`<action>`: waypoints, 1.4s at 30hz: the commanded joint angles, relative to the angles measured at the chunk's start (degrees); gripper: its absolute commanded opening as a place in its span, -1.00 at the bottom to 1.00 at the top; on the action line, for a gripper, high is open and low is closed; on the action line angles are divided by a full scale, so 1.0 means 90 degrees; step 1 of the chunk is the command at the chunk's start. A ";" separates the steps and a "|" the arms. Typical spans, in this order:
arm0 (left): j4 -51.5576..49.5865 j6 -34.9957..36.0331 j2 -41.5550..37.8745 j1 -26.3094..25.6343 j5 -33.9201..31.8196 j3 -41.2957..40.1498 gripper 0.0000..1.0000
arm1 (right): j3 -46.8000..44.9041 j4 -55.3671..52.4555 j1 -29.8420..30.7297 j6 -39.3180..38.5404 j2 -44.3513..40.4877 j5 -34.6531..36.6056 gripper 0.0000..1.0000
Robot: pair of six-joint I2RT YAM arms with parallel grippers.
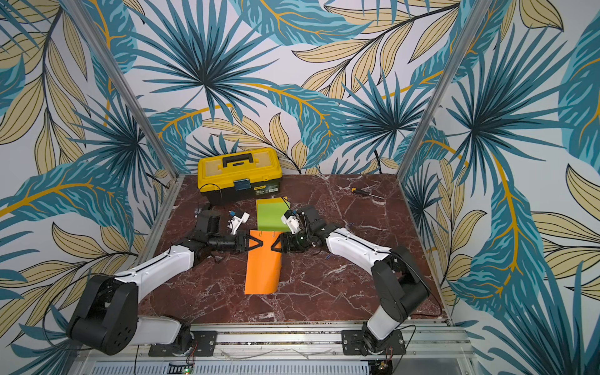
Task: Unclip the paperclips from the documents
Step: Pick up the document from the center of the board, then remove the paper clip from the document.
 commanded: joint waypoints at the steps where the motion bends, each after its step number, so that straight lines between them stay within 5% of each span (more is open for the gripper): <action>1: -0.0425 0.0536 -0.0186 0.0038 0.0150 0.0087 -1.00 | 0.0077 -0.0618 -0.0164 -0.0450 -0.0340 0.0200 0.27; 14: -0.2088 0.2430 -0.0141 0.0033 0.0607 0.1024 -1.00 | 0.0980 -0.2031 -0.0524 -0.2025 -0.0800 0.0359 0.29; 31: -0.2878 0.4354 0.0032 -0.0184 0.0875 0.1479 -1.00 | 0.2908 -0.3117 -0.0501 -0.4469 0.0273 -0.1249 0.06; 42: -0.2990 0.4829 0.0286 -0.0242 0.0904 0.1726 -1.00 | 0.3256 -0.3312 -0.0364 -0.4920 0.0789 -0.1872 -0.13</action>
